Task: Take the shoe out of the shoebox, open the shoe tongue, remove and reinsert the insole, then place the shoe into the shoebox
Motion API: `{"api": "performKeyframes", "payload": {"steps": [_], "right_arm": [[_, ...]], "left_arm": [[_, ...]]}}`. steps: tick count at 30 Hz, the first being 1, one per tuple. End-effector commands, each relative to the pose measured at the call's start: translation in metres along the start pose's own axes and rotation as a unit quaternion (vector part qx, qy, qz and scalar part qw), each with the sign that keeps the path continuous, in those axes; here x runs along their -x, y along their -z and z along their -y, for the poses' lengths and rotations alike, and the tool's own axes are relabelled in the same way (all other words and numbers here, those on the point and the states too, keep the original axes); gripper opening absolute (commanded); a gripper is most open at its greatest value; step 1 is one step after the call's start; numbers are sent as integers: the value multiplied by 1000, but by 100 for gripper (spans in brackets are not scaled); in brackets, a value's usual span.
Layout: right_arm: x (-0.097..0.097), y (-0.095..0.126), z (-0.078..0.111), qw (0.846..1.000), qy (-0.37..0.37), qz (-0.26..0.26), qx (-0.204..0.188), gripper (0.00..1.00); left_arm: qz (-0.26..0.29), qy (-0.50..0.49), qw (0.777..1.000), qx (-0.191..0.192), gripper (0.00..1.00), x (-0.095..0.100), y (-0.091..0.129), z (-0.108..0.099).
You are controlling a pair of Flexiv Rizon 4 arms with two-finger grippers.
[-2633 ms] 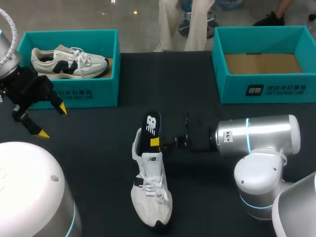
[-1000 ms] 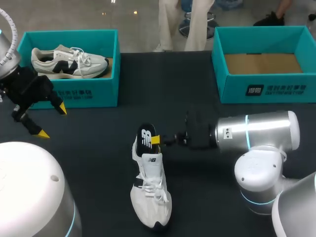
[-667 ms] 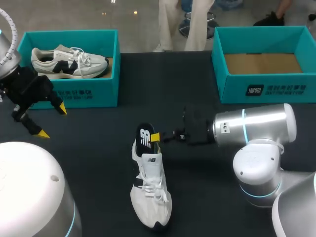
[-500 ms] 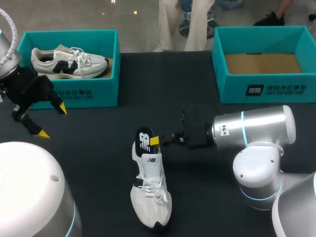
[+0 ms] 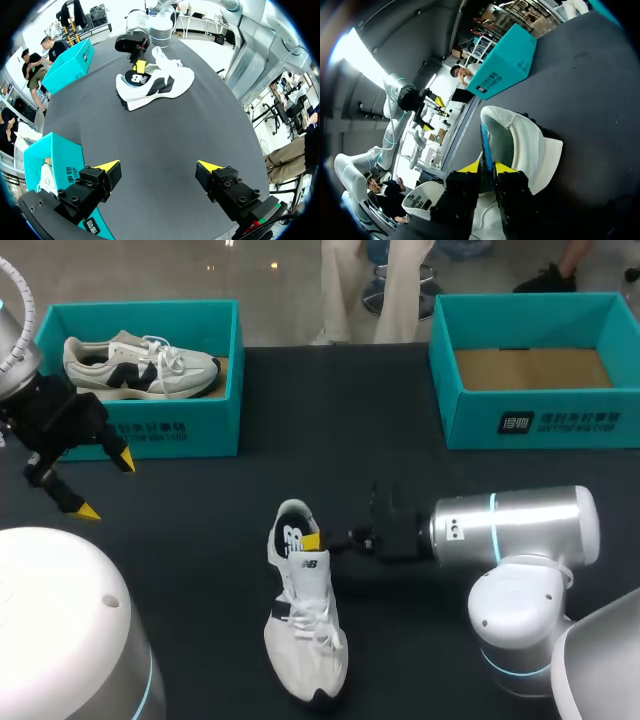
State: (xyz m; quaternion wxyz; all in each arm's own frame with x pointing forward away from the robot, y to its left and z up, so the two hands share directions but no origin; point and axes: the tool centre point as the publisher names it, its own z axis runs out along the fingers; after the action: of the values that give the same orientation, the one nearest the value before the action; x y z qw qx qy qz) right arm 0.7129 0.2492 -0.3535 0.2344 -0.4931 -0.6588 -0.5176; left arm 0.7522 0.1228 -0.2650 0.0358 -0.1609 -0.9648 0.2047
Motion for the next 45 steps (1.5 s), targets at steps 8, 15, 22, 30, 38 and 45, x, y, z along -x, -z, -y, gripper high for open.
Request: {"api": "performKeyframes", "payload": {"steps": [8, 15, 22, 30, 38, 45], "right_arm": [[0, -5, -34, 1000, 19, 3, -20, 35], [3, -4, -34, 1000, 18, 4, -19, 0], [0, 0, -18, 1000, 12, 7, -18, 0], [2, -9, 7, 1000, -11, 1, -22, 0], [7, -15, 16, 999, -25, 1, -30, 0], [-4, -12, -4, 999, -3, 13, -39, 38]], "left_arm": [[0, 0, 1000, 1, 100, -1, 0, 0], [0, 0, 1000, 1, 100, -1, 0, 0], [0, 0, 1000, 1, 100, -1, 0, 0], [0, 0, 1000, 1, 100, -1, 0, 0], [0, 0, 1000, 1, 100, -1, 0, 0], [0, 0, 1000, 1, 100, -1, 0, 0]]}}
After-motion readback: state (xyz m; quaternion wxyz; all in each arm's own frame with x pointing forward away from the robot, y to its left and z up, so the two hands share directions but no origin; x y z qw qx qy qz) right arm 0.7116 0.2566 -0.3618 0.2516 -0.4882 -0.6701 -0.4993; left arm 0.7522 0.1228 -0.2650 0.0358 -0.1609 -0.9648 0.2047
